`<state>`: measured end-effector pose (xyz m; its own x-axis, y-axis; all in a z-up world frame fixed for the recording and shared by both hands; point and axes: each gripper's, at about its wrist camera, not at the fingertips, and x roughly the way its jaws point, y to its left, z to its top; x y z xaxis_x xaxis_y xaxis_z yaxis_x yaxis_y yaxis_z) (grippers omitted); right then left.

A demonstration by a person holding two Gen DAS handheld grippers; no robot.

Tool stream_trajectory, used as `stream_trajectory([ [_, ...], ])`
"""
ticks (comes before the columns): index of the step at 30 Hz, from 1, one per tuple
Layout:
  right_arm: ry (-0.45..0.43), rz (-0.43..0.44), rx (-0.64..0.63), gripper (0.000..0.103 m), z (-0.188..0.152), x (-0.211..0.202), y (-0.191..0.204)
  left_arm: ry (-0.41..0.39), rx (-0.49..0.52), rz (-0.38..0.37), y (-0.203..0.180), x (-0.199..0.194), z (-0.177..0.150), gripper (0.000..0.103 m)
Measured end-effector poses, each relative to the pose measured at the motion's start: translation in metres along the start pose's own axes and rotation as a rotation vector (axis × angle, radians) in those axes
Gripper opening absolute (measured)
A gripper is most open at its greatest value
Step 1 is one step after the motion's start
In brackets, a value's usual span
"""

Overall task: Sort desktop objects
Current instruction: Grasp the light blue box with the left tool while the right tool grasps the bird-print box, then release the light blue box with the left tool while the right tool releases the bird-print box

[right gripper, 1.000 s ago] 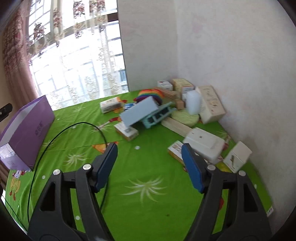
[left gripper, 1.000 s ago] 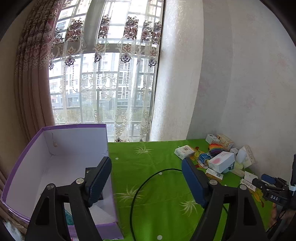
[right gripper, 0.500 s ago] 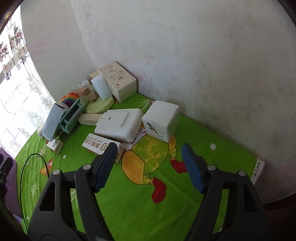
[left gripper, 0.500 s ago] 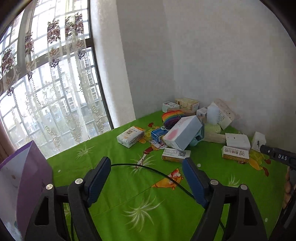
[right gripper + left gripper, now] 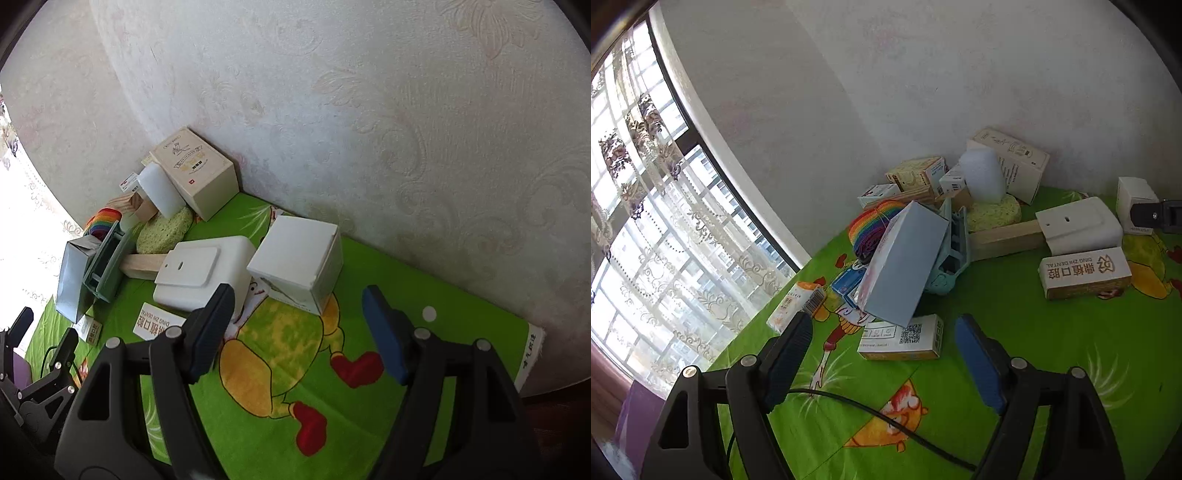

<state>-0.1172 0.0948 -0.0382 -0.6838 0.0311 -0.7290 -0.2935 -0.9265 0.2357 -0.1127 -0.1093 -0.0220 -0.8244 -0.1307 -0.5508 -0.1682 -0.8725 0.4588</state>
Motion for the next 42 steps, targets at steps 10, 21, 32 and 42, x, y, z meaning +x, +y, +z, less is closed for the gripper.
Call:
stream_trajectory([
  [10, 0.012, -0.027, 0.006, 0.074, 0.007, 0.01, 0.0, 0.021, 0.081, 0.04, -0.011, 0.035, 0.019, 0.079],
  [21, 0.015, -0.036, -0.009, 0.053, 0.007, 0.011, 0.001, 0.054, 0.037, 0.013, 0.0, 0.042, 0.026, 0.043],
  [32, -0.03, -0.013, -0.031, 0.048, 0.006, -0.016, 0.002, 0.042, -0.065, -0.05, 0.028, 0.006, 0.023, 0.038],
  [42, -0.065, 0.024, -0.071, 0.048, 0.0, -0.048, 0.019, 0.018, -0.202, -0.134, 0.029, -0.041, 0.005, 0.038],
])
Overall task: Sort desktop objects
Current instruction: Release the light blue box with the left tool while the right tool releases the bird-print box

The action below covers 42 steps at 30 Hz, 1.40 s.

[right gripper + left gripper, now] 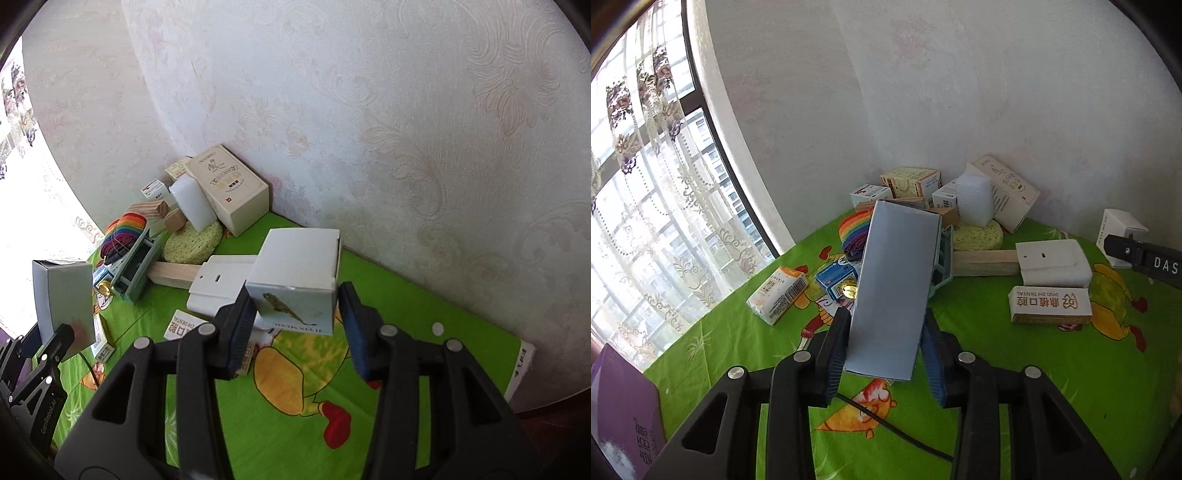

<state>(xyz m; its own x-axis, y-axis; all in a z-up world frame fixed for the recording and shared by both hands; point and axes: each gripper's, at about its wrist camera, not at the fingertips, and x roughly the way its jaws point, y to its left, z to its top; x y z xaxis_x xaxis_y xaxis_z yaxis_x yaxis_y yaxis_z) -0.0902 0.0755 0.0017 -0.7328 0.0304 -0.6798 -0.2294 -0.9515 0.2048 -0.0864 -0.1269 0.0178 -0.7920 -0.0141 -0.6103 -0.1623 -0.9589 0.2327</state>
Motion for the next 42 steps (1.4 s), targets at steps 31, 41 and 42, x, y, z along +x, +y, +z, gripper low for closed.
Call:
stream_trajectory([
  [31, -0.103, 0.326, -0.274, 0.048, -0.023, -0.084, 0.157, -0.148, -0.42, 0.277, 0.178, -0.162, -0.087, 0.038],
  [41, -0.078, 0.678, -0.506, 0.048, -0.058, -0.132, 0.28, -0.155, -0.56, 0.464, 0.241, -0.205, -0.136, 0.038],
  [42, -0.07, 0.709, -0.529, 0.048, -0.063, -0.136, 0.29, -0.151, -0.575, 0.478, 0.248, -0.208, -0.141, 0.038],
])
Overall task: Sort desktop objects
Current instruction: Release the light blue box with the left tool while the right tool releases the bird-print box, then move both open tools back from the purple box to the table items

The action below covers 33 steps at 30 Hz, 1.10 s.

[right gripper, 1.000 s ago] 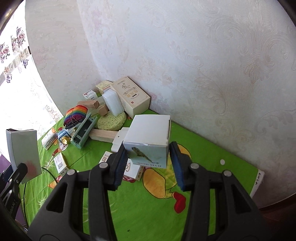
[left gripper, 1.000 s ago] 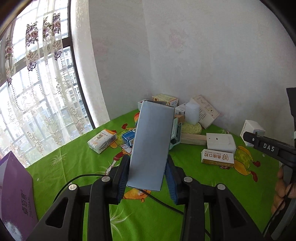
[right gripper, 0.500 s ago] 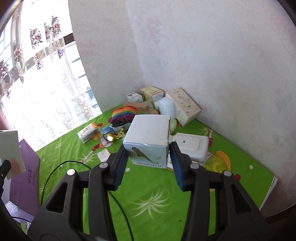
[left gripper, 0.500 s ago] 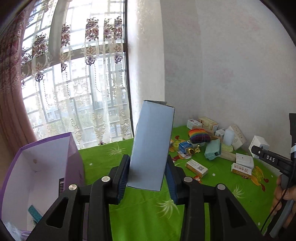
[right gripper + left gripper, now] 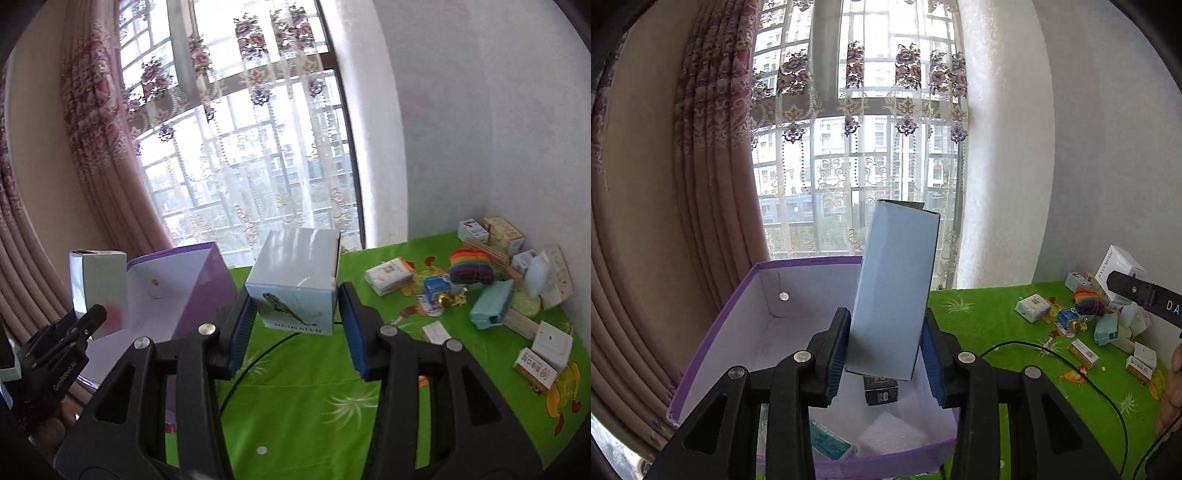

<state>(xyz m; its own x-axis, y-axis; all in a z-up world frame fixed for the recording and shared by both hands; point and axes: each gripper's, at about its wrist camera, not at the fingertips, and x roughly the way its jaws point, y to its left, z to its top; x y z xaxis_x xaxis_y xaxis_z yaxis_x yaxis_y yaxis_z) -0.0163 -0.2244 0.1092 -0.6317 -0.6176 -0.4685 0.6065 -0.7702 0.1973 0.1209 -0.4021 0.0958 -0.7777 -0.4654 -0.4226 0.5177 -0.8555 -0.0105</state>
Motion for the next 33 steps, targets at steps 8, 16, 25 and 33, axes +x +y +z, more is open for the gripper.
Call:
stream_trajectory([
  [8, 0.074, 0.219, -0.162, 0.048, -0.008, 0.04, 0.083, 0.023, -0.075, 0.095, 0.051, 0.003, -0.007, 0.038],
  [16, 0.199, 0.313, -0.274, 0.048, -0.038, 0.091, 0.133, 0.056, -0.113, 0.14, 0.077, 0.017, -0.012, 0.038],
  [25, 0.251, 0.301, -0.357, 0.06, -0.061, 0.113, 0.138, 0.112, -0.108, 0.155, 0.08, 0.038, -0.019, 0.057],
  [33, 0.226, 0.252, -0.398, 0.059, -0.067, 0.092, 0.139, 0.121, -0.099, 0.141, 0.072, 0.039, -0.018, 0.059],
])
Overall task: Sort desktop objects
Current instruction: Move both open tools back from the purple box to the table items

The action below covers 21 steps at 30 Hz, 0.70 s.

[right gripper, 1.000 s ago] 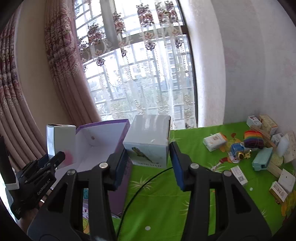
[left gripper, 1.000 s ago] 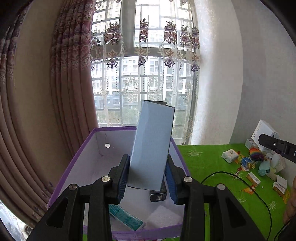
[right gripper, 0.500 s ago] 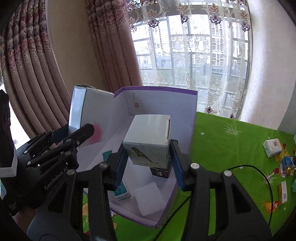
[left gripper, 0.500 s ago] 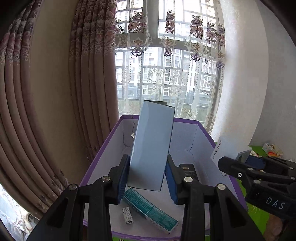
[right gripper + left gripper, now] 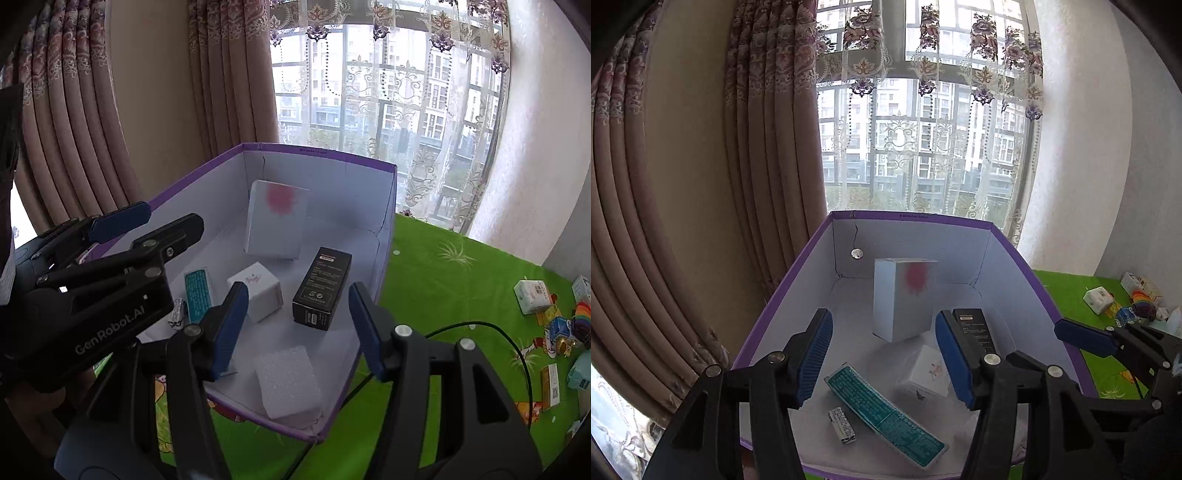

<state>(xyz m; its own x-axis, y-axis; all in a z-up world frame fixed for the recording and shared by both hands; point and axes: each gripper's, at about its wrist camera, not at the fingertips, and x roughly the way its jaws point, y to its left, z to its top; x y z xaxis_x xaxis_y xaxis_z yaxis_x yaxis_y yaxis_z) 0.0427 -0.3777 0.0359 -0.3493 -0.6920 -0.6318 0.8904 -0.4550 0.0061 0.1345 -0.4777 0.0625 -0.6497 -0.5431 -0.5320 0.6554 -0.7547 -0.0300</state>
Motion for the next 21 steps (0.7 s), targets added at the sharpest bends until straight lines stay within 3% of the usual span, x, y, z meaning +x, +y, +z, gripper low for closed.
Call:
stream_trajectory([
  [5, -0.046, 0.013, 0.029, 0.071, -0.003, -0.022, -0.007, -0.009, -0.01, -0.028, -0.002, -0.005, 0.002, 0.061],
  [12, -0.092, -0.058, 0.146, 0.071, -0.018, -0.054, -0.056, -0.059, 0.035, -0.063, -0.031, -0.021, 0.01, 0.062],
  [14, -0.113, -0.11, 0.161, 0.071, -0.025, -0.067, -0.07, -0.088, 0.055, -0.093, -0.043, -0.028, 0.011, 0.067],
  [16, -0.127, -0.143, 0.185, 0.073, -0.033, -0.079, -0.086, -0.123, 0.076, -0.128, -0.058, -0.036, 0.01, 0.083],
  [21, -0.113, -0.217, 0.282, 0.075, -0.061, -0.103, -0.134, -0.138, 0.153, -0.207, -0.099, -0.042, 0.01, 0.084],
])
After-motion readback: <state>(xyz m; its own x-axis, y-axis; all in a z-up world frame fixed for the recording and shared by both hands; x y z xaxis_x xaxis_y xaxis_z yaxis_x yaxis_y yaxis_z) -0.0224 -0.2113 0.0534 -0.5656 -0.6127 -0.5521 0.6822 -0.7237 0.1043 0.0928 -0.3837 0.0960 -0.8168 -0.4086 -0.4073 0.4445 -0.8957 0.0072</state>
